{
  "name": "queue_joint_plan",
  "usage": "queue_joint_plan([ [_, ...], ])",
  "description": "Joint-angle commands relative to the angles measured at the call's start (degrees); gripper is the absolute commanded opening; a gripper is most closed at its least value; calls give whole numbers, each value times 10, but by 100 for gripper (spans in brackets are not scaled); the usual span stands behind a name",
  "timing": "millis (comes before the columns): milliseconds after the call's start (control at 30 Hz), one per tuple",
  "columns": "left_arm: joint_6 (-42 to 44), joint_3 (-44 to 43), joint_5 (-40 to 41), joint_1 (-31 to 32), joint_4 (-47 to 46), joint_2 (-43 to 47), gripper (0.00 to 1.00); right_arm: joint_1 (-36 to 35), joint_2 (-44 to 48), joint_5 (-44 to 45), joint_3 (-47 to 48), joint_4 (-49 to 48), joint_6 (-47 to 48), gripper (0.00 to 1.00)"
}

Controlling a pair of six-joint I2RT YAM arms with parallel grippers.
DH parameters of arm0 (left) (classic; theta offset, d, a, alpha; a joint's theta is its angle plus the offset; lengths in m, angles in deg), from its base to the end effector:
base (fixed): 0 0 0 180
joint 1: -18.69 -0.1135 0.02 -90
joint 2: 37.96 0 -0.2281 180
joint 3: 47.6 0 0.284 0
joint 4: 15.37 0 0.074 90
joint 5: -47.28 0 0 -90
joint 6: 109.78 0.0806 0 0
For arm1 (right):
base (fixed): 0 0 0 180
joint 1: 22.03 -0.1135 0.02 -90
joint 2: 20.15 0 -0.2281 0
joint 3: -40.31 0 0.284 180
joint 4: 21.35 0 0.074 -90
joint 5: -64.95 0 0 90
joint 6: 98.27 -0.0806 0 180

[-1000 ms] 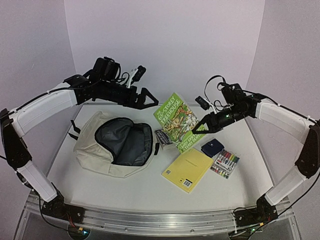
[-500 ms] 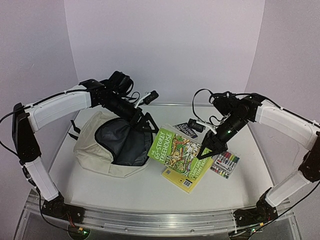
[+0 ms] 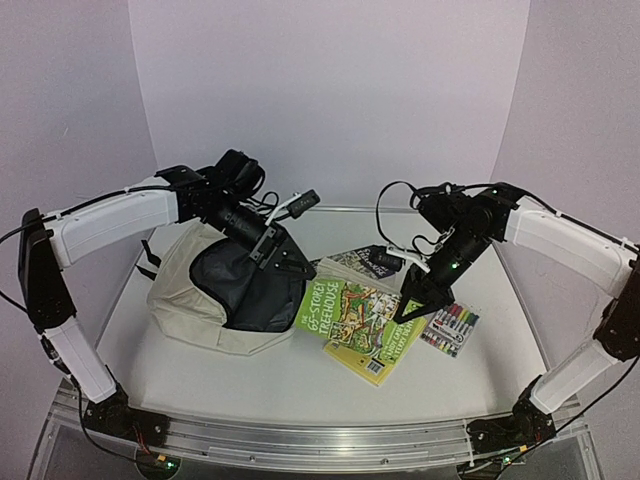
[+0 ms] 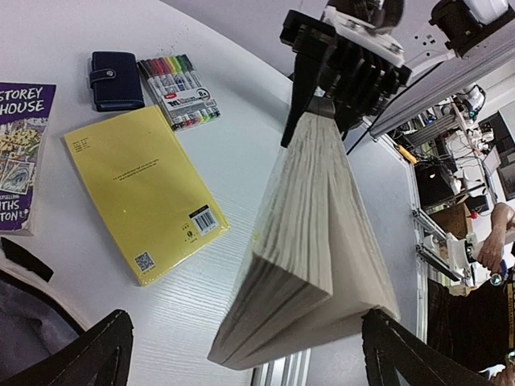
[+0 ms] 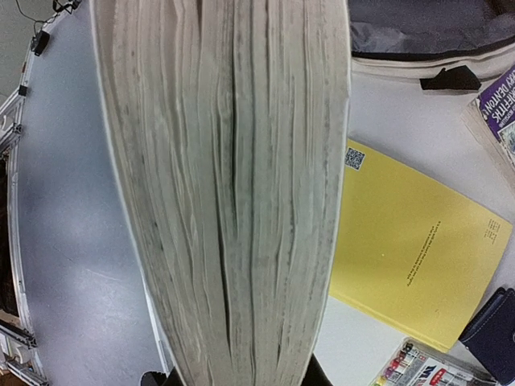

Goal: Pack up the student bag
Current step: Pick up the book from the center of the board.

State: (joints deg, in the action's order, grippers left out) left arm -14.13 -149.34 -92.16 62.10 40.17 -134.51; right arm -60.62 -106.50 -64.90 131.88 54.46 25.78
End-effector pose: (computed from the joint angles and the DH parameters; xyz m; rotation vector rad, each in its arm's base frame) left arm 0.2554 -0.3259 0.2685 1.3790 2.0481 -1.3452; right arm 0.2284 0.2484 0.2388 -1.7146 2.0530 0.9851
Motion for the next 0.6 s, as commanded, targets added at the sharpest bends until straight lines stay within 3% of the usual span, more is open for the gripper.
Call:
queue_joint_plan([
  [0, 6, 13, -52, -7, -29, 66, 100, -7, 8, -18, 25, -11, 12, 0],
  [567, 31, -11, -63, 36, 5, -6, 100, -49, -14, -10, 55, -8, -2, 0],
])
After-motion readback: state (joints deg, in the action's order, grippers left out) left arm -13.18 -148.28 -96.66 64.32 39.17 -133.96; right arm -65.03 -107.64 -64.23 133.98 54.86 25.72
